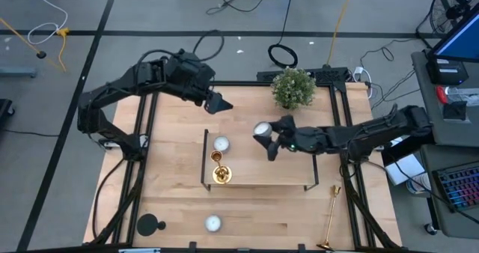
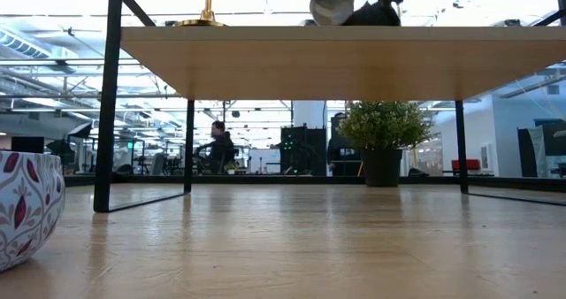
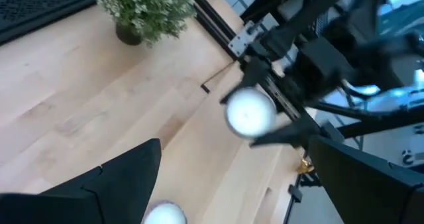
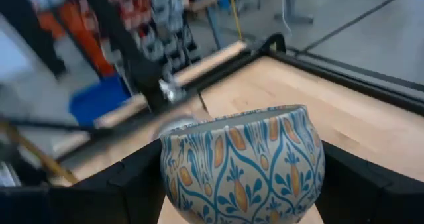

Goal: Pick & Place candle stick holders
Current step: Put the white blue scented candle on the shelf

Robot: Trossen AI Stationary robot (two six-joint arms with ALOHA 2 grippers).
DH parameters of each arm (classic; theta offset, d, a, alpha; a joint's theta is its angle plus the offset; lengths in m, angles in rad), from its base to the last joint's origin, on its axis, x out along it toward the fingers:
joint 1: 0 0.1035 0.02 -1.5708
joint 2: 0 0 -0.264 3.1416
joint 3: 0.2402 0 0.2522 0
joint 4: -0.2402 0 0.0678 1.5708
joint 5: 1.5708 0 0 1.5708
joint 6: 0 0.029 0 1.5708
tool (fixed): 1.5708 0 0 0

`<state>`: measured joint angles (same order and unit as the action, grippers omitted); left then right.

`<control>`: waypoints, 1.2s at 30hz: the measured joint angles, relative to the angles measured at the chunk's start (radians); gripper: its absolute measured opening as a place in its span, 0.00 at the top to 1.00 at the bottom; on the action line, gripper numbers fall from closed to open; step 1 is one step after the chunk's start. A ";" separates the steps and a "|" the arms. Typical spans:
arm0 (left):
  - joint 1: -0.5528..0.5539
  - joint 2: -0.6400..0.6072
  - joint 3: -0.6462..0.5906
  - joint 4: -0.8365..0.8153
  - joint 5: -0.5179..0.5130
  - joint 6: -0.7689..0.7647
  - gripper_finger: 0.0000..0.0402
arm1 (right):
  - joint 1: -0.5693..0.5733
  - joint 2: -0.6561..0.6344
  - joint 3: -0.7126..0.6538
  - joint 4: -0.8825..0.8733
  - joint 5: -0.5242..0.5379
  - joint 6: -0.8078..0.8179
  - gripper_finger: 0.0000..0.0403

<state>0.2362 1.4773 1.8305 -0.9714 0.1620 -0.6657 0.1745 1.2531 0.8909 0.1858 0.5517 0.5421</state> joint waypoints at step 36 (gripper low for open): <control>-0.116 0.000 0.000 0.003 -0.132 -0.036 0.03 | 0.002 0.129 -0.032 -0.013 -0.089 0.019 0.27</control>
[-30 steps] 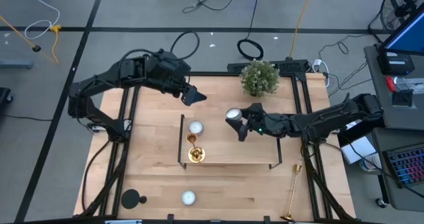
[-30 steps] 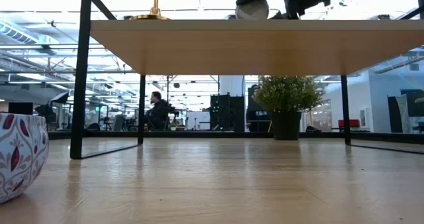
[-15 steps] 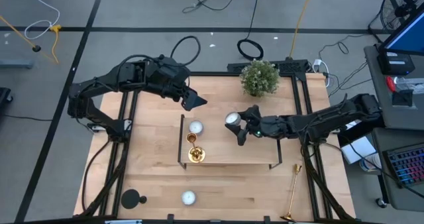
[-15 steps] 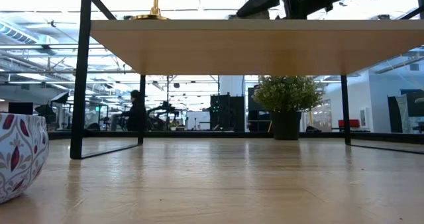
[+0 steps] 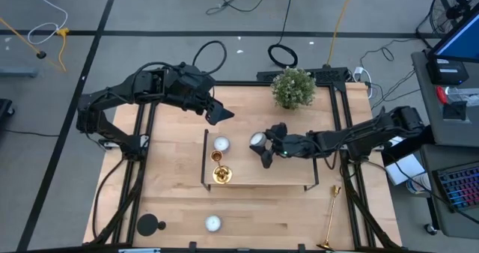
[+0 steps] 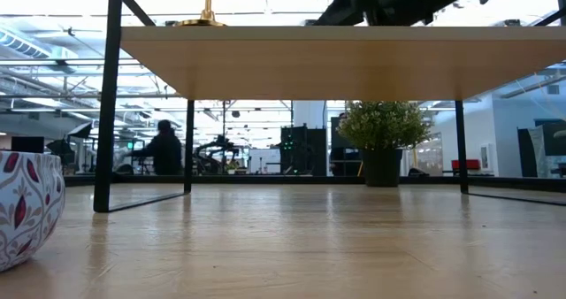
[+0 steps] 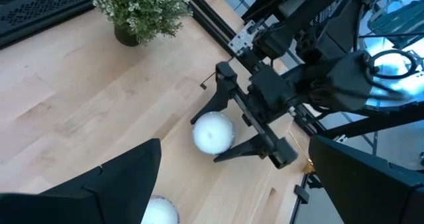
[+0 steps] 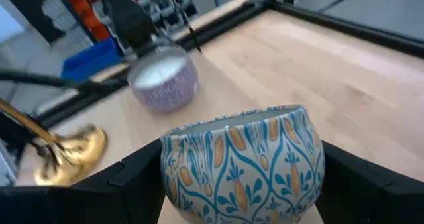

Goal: Pick & Place candle stick holders
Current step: Put the white blue scented candle on the shelf

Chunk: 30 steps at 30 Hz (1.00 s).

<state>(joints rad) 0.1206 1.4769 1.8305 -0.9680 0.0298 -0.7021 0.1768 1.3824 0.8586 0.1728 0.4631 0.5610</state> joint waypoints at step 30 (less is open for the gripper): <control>-0.025 0.000 0.000 0.000 -0.032 0.005 0.03 | 0.000 0.002 0.004 -0.080 -0.024 -0.026 0.17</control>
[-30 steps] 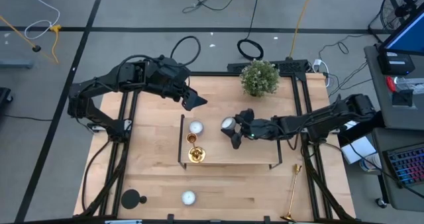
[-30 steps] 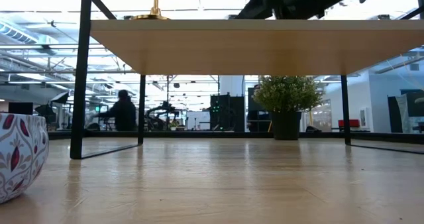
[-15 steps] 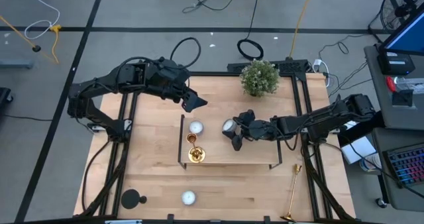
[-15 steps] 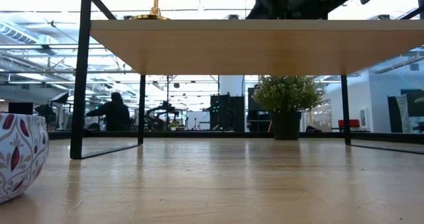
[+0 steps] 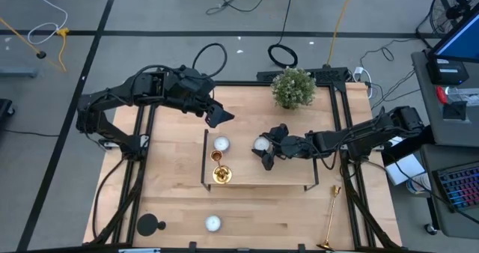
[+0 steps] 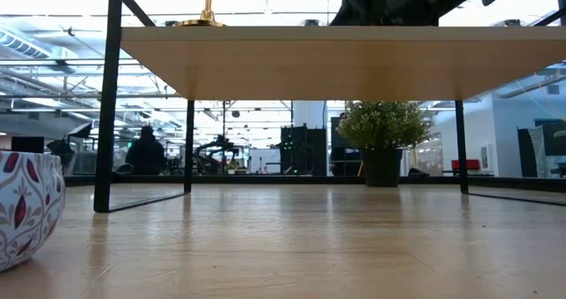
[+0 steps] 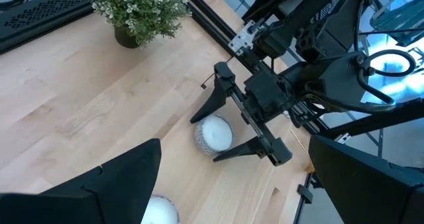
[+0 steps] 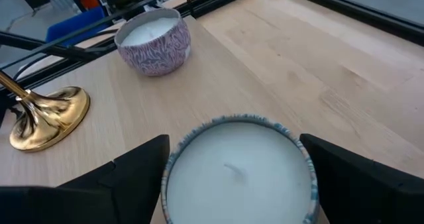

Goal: Pick & Place candle stick holders
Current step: Put the white blue scented candle on the shelf

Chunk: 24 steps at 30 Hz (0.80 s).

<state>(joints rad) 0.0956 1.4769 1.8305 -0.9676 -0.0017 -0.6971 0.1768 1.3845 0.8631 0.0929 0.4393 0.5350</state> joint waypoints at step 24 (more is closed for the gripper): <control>-0.006 0.000 0.000 -0.004 0.005 0.059 0.03 | 0.018 -0.083 0.204 -0.072 -0.136 -0.072 0.26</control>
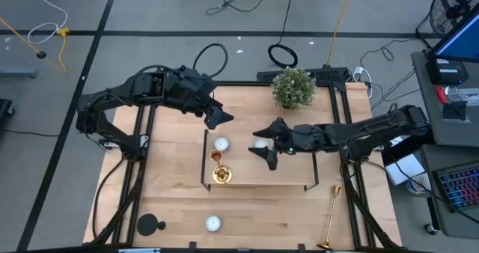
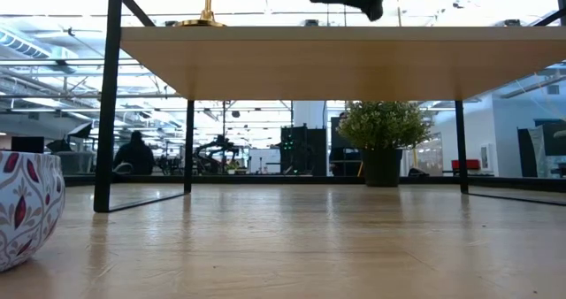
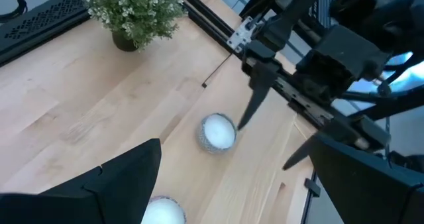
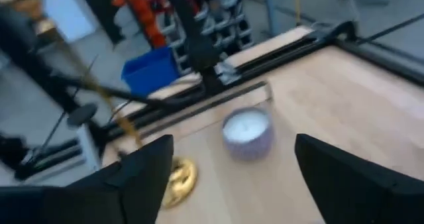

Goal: Pick & Place candle stick holders
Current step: Put the white blue scented candle on the shelf

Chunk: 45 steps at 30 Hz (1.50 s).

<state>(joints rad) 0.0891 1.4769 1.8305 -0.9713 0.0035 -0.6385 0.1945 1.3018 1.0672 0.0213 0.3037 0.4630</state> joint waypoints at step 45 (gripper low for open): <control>0.035 0.000 0.000 -0.600 -0.346 -0.083 0.03 | 0.001 -0.040 0.026 -0.653 0.062 0.263 1.00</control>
<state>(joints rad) 0.1242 1.4769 1.8301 -1.5715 -0.3428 -0.7219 0.1959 1.2617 1.0930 -0.6321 0.3656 0.7258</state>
